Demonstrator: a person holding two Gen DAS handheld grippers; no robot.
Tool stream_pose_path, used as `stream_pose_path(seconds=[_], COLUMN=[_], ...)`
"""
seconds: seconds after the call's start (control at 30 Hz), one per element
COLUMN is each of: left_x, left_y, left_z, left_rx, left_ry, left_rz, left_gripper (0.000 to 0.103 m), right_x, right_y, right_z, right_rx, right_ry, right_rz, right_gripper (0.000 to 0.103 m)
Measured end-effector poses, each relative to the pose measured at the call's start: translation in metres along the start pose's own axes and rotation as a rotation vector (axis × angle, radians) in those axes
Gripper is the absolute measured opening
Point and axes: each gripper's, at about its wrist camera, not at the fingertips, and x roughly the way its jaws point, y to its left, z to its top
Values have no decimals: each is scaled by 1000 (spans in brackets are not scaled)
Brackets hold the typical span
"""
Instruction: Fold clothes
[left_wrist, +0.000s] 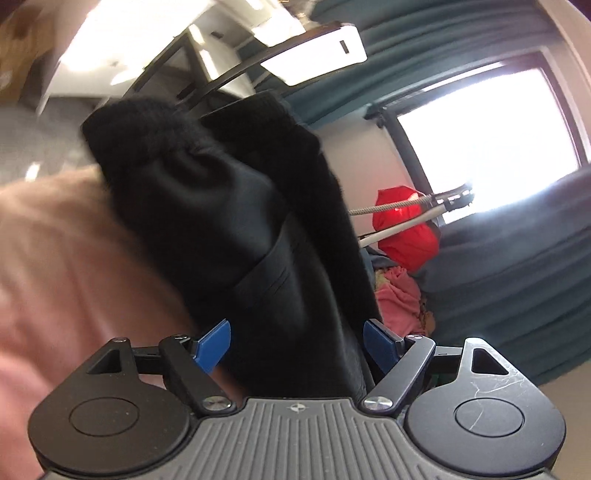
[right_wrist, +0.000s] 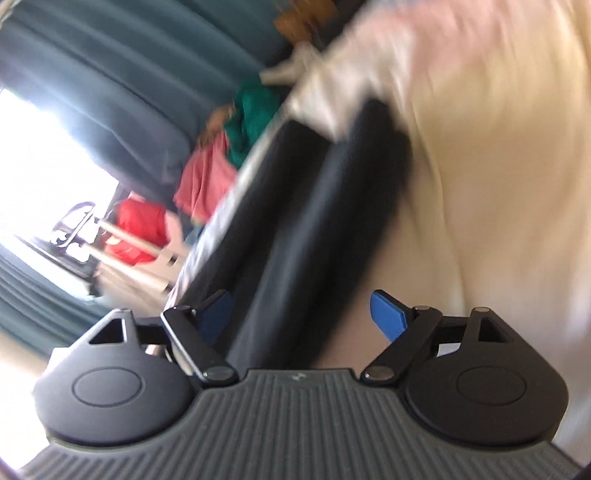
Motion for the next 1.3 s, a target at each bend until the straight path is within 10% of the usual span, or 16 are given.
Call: stream_pose_path(seconds=[0.2, 0.43, 0.63, 1.03, 1.3], left_x=[17, 60, 63, -30, -163], left_y=[47, 33, 13, -54, -39], left_z=[8, 46, 60, 80, 64], left_rx=[-224, -254, -222, -158, -15], left_ry=[-19, -123, -132, -168, -82], left_rz=[-1, 35, 146, 177, 236], left_gripper=[81, 64, 22, 14, 15], right_x=[27, 73, 90, -21, -103], right_y=[4, 15, 21, 13, -28], right_z=[-13, -4, 16, 18, -19], right_rx=[32, -51, -5, 18, 56], right_ry=[-11, -113, -198, -136, -4], right_rz=[19, 17, -113, 0, 15], right_gripper=[85, 84, 23, 12, 12])
